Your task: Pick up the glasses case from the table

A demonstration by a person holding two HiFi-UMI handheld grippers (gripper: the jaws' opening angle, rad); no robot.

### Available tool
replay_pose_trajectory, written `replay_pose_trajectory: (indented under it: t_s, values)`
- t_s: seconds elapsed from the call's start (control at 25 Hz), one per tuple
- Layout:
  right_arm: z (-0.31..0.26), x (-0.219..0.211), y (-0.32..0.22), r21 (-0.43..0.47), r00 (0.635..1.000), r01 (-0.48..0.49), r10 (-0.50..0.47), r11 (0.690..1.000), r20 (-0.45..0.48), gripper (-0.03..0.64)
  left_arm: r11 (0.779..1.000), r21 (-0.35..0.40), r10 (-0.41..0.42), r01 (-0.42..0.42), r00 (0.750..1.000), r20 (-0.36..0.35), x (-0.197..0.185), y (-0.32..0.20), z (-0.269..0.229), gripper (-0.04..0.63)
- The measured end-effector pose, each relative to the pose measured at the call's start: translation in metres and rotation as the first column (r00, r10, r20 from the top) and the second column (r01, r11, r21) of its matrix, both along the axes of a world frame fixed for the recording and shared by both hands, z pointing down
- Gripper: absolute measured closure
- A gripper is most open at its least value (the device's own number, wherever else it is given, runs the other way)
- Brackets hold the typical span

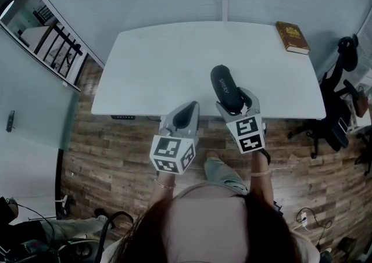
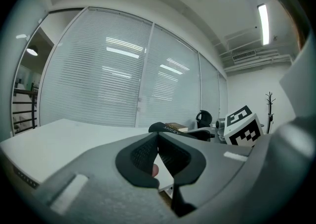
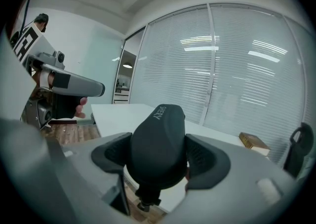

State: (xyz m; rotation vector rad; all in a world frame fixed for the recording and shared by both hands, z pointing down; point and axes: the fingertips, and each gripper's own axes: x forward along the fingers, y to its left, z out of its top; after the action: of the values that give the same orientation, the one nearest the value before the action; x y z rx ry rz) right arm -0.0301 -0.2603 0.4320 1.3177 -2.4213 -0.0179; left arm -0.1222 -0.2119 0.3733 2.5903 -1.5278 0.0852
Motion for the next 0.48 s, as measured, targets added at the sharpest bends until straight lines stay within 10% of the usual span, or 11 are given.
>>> replay_pose_trajectory:
  t_s: [0.48]
  values:
    - [-0.015,0.002,0.049,0.054,1.000,0.002,-0.004,0.999,0.030,0.276,1.000,0.021,-0.015,0.015,1.000,-0.004,0.000,0.048,-0.003,0.591]
